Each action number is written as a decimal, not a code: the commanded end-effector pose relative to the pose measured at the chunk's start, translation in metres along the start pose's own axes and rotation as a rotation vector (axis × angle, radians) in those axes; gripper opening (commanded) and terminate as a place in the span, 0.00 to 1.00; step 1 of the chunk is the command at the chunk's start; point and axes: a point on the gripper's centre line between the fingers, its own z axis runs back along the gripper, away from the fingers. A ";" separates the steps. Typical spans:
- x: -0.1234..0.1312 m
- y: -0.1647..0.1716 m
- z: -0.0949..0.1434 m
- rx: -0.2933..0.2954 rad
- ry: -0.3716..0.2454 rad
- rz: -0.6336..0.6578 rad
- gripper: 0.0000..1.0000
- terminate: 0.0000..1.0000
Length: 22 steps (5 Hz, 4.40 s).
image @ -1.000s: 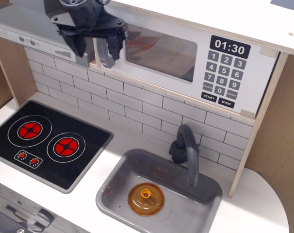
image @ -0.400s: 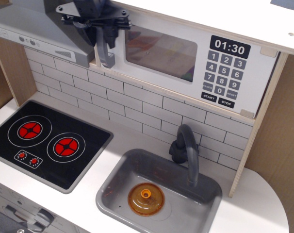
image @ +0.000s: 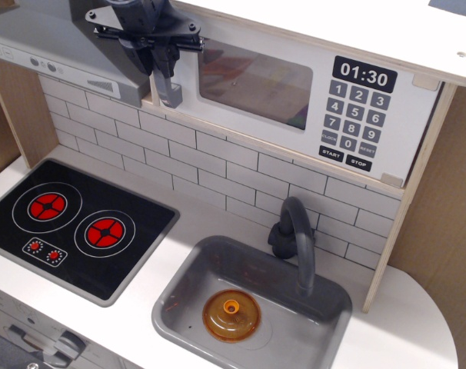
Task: Open microwave
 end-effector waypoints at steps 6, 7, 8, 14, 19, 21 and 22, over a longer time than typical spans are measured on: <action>-0.076 0.083 0.078 -0.072 0.304 -0.013 1.00 0.00; -0.045 0.112 0.077 0.038 0.292 0.177 1.00 0.00; -0.017 0.114 0.077 0.078 0.266 0.284 1.00 0.00; -0.124 -0.004 0.050 0.061 0.312 -0.294 1.00 0.00; -0.158 -0.147 0.028 -0.032 0.361 -0.283 1.00 0.00; -0.103 -0.117 0.037 0.003 0.276 -0.147 1.00 0.00; -0.083 -0.098 0.045 -0.008 0.263 -0.078 1.00 0.00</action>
